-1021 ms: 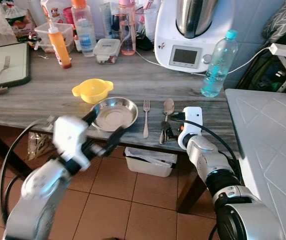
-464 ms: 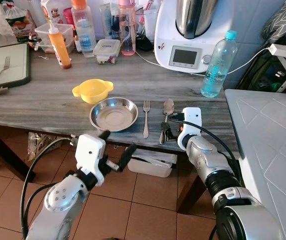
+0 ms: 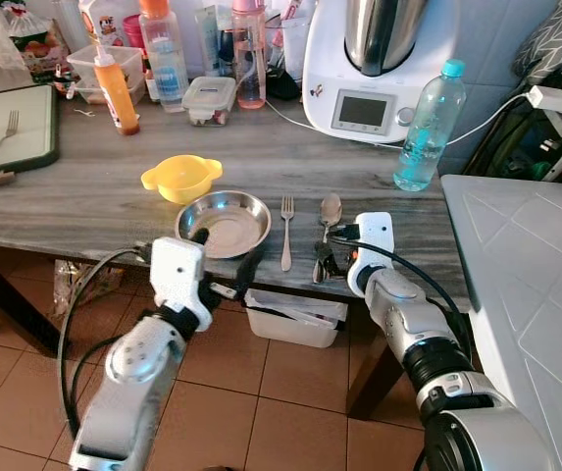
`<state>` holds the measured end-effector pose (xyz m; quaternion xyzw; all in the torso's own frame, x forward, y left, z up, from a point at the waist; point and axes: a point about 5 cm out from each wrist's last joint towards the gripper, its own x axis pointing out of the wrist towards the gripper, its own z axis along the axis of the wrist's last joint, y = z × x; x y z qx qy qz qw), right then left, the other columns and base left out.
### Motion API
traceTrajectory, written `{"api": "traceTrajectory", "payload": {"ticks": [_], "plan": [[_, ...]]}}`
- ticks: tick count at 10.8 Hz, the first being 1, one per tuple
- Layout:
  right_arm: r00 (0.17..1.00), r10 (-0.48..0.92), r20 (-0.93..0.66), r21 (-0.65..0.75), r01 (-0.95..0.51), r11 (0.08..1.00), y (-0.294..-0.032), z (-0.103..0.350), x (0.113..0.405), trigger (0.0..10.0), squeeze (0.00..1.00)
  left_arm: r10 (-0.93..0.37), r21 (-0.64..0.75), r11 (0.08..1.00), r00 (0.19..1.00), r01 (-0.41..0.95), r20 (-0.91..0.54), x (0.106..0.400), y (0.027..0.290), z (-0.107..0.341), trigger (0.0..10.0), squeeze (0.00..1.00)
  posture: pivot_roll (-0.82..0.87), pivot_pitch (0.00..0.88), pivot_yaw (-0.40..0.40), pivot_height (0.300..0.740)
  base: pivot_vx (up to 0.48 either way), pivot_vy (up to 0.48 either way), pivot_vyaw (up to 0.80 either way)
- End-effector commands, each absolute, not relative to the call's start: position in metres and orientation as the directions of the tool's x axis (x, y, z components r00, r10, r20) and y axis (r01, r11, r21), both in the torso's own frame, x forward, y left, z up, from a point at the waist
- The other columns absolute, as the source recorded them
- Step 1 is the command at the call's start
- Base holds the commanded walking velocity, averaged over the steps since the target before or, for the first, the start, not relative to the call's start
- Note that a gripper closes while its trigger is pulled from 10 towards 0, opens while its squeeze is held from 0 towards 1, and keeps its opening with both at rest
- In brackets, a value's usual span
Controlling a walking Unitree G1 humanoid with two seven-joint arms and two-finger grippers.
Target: Setting the table
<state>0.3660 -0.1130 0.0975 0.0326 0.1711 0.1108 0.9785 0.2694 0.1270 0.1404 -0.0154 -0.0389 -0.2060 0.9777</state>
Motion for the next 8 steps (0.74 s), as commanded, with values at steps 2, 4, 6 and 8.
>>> {"api": "traceTrajectory", "payload": {"ticks": [2,4,6,8], "plan": [[0.873,0.299,-0.384,0.125,-0.272,0.954,-0.103,0.086,0.357,10.0,0.87,-0.407,0.004,0.913,0.909,0.408,0.084,0.270,0.125,0.140,10.0,0.00,0.13,0.039,0.007,0.740,0.000,0.000,0.00],[0.873,0.300,-0.384,0.131,-0.269,0.954,-0.099,0.088,0.357,10.0,0.44,-0.401,0.006,0.916,0.912,0.401,0.083,0.270,0.125,0.140,10.0,0.00,0.13,0.039,0.008,0.740,0.000,0.000,0.00],[0.869,0.323,-0.374,0.192,-0.268,0.944,-0.080,0.092,0.358,4.8,0.00,-0.402,0.007,0.915,0.912,0.403,0.080,0.271,0.122,0.139,10.0,0.00,0.13,0.038,0.009,0.740,0.000,0.000,0.00],[0.857,0.380,-0.349,0.213,-0.322,0.922,-0.053,0.105,0.361,3.0,0.00,-0.403,0.008,0.915,0.912,0.404,0.077,0.272,0.121,0.140,10.0,0.00,0.14,0.041,0.009,0.740,0.000,0.000,0.00]]}}
